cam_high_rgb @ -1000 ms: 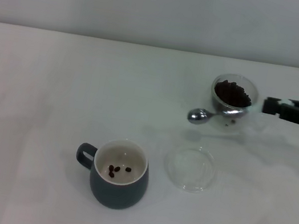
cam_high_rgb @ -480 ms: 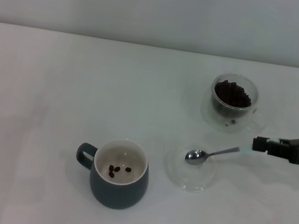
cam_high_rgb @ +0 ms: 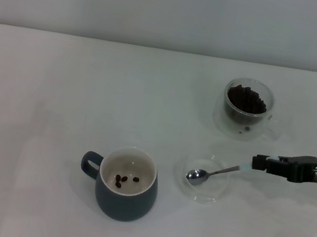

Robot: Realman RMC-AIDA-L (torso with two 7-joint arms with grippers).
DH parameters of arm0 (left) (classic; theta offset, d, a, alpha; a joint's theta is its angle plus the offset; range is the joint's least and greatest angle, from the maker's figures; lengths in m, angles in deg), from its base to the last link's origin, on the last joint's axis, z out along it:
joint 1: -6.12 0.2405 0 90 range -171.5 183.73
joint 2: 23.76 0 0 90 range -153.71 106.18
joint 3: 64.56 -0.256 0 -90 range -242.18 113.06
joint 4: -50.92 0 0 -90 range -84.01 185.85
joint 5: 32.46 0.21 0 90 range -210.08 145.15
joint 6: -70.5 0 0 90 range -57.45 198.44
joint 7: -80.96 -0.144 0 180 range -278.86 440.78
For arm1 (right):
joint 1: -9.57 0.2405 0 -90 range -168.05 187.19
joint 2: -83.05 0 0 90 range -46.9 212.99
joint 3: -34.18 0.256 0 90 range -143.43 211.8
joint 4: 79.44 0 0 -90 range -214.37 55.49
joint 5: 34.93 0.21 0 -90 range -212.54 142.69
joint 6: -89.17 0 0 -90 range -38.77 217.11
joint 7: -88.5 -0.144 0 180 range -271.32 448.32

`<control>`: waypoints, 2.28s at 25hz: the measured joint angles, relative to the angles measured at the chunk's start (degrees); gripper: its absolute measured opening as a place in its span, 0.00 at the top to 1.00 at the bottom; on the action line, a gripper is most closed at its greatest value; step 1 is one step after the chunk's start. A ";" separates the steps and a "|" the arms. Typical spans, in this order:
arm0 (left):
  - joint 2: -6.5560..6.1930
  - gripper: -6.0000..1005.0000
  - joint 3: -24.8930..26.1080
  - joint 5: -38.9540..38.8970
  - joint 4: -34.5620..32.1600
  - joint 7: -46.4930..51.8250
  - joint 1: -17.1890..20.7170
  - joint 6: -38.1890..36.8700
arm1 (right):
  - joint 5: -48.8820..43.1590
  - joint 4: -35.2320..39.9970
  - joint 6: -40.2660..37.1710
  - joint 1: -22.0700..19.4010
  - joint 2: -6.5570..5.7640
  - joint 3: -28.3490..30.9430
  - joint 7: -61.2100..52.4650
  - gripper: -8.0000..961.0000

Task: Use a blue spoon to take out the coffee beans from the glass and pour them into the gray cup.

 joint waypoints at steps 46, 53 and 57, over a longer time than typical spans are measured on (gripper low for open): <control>-0.13 0.17 -0.24 0.39 0.53 -0.12 0.12 0.04 | 49.26 -11.84 14.63 -6.32 4.59 3.77 53.61 0.20; -0.07 0.17 -0.52 0.58 0.12 -0.25 -0.22 0.92 | 75.05 -28.32 12.59 -3.00 4.93 3.80 97.65 0.09; -0.04 0.17 -0.46 0.59 0.04 -0.41 -0.34 1.32 | 78.42 -30.85 12.78 -2.21 4.99 3.80 102.99 0.09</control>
